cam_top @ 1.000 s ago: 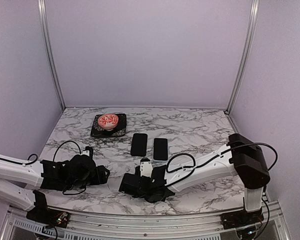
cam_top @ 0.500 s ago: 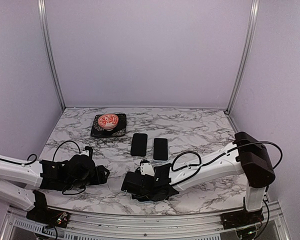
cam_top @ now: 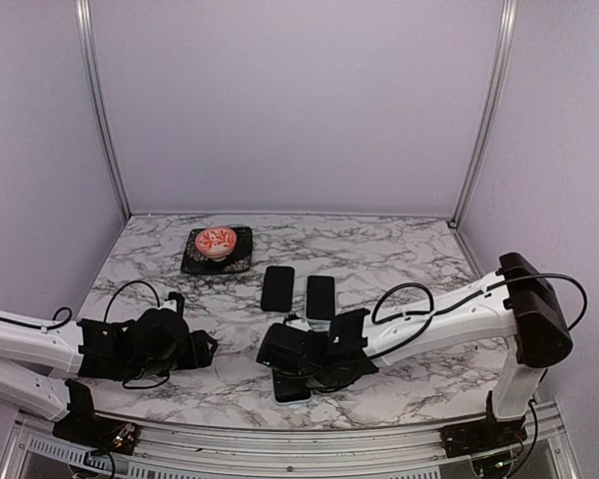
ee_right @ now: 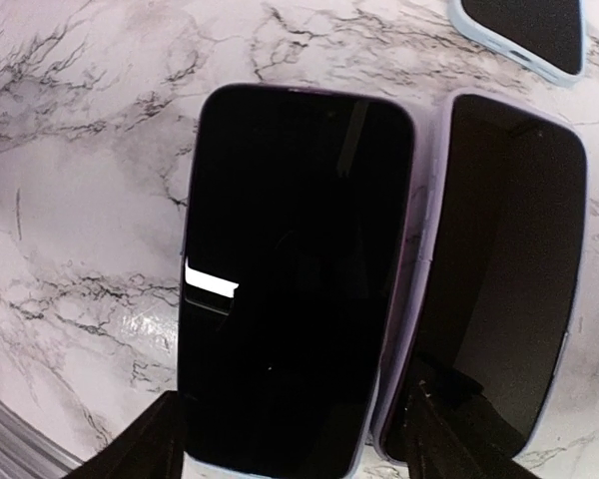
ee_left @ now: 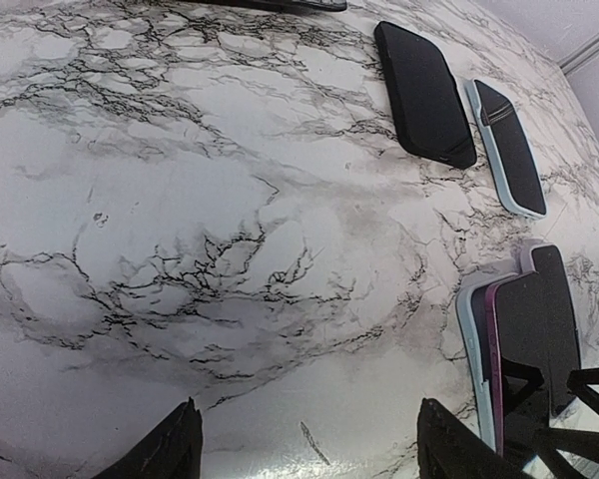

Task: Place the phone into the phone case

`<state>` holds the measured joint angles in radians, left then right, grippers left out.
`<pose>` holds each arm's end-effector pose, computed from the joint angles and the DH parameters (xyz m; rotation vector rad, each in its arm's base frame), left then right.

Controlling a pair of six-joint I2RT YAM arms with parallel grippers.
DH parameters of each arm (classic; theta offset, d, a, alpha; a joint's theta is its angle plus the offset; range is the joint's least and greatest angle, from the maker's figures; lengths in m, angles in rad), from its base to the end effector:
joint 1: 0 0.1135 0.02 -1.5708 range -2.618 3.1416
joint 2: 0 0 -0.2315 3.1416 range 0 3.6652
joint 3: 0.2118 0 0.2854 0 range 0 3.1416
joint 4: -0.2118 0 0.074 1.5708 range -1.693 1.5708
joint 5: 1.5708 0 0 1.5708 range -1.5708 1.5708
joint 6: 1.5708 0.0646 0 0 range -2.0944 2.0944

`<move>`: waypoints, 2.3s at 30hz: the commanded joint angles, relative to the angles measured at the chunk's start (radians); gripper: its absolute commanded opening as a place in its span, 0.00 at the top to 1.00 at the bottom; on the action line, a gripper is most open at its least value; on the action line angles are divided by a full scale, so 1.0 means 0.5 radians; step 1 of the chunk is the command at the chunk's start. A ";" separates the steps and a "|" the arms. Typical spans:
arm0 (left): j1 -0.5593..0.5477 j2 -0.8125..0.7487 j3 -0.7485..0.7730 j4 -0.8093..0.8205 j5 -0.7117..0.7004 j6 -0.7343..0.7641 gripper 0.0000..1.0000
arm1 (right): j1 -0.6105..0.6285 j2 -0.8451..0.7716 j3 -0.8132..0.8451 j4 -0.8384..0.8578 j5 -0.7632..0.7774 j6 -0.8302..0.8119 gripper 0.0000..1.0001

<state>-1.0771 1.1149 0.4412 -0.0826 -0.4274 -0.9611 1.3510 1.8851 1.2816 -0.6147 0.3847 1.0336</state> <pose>0.1516 -0.2252 0.1030 -0.0817 2.3123 -0.5843 0.1112 0.3866 0.0991 -0.3276 2.6281 0.2477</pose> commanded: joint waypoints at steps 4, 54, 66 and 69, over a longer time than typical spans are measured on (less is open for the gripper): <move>-0.046 0.034 0.074 -0.062 0.031 0.098 0.27 | -0.173 -0.123 -0.145 0.230 -0.512 -0.236 0.11; -0.103 0.007 0.014 -0.103 0.014 0.037 0.26 | -0.039 0.152 0.073 -0.497 -0.808 -0.693 0.14; -0.103 -0.092 -0.024 -0.132 -0.002 0.010 0.26 | -0.075 0.398 0.377 -0.633 -0.677 -0.637 0.10; -0.104 -0.084 -0.007 -0.135 -0.003 0.020 0.26 | -0.061 0.455 0.437 -0.660 -0.663 -0.633 0.10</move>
<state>-1.1252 1.0824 0.4404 -0.1135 -0.4061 -0.9508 1.3132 2.0430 1.4681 -0.9058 0.0326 0.7067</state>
